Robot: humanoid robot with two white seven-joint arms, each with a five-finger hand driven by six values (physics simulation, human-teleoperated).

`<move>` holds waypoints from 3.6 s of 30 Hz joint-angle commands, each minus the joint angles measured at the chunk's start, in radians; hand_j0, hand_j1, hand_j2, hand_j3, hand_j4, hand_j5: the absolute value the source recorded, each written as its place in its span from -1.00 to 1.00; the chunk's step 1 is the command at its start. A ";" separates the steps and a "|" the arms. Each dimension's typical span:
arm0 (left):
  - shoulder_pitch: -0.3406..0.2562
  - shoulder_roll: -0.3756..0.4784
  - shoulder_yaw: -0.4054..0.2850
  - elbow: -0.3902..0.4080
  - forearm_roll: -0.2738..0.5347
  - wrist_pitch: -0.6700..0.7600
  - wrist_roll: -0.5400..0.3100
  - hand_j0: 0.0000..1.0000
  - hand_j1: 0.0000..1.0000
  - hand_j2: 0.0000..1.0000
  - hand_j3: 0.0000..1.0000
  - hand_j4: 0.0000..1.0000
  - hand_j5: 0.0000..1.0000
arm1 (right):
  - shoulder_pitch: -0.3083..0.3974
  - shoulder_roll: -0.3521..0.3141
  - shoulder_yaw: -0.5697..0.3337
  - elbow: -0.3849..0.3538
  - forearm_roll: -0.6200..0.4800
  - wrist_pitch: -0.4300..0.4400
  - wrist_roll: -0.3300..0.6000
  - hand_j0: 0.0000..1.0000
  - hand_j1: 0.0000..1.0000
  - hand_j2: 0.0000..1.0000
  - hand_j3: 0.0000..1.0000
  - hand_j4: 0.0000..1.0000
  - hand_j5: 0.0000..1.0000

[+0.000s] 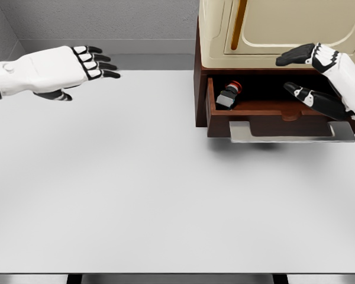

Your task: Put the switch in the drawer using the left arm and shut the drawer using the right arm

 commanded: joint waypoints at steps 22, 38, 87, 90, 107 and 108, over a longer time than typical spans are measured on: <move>0.038 0.013 0.002 0.063 0.004 0.001 0.000 1.00 1.00 1.00 1.00 1.00 1.00 | -0.100 0.035 0.343 0.001 0.014 0.000 -0.002 0.28 0.28 0.28 0.28 0.28 0.28; 0.040 0.016 0.002 0.080 0.005 0.001 0.002 1.00 1.00 1.00 1.00 1.00 1.00 | -0.091 0.045 0.451 0.004 0.010 0.000 -0.008 0.29 0.29 0.29 0.29 0.29 0.29; 0.040 0.016 0.014 0.085 0.011 0.001 0.002 1.00 1.00 1.00 1.00 1.00 1.00 | -0.095 -0.063 0.411 0.006 -0.026 0.000 -0.008 0.31 0.31 0.31 0.31 0.31 0.31; 0.040 0.016 0.014 0.085 0.013 0.001 0.002 1.00 1.00 1.00 1.00 1.00 1.00 | -0.078 -0.083 0.411 0.004 -0.022 0.000 -0.005 0.31 0.31 0.31 0.31 0.31 0.31; 0.040 0.016 0.014 0.085 0.011 0.001 0.002 1.00 1.00 1.00 1.00 1.00 1.00 | -0.083 -0.083 0.411 0.152 0.017 0.000 -0.006 0.30 0.30 0.30 0.30 0.30 0.30; 0.040 0.016 0.014 0.085 0.011 0.001 0.002 1.00 1.00 1.00 1.00 1.00 1.00 | -0.086 -0.083 0.409 0.165 0.017 0.000 -0.006 0.30 0.30 0.30 0.30 0.30 0.30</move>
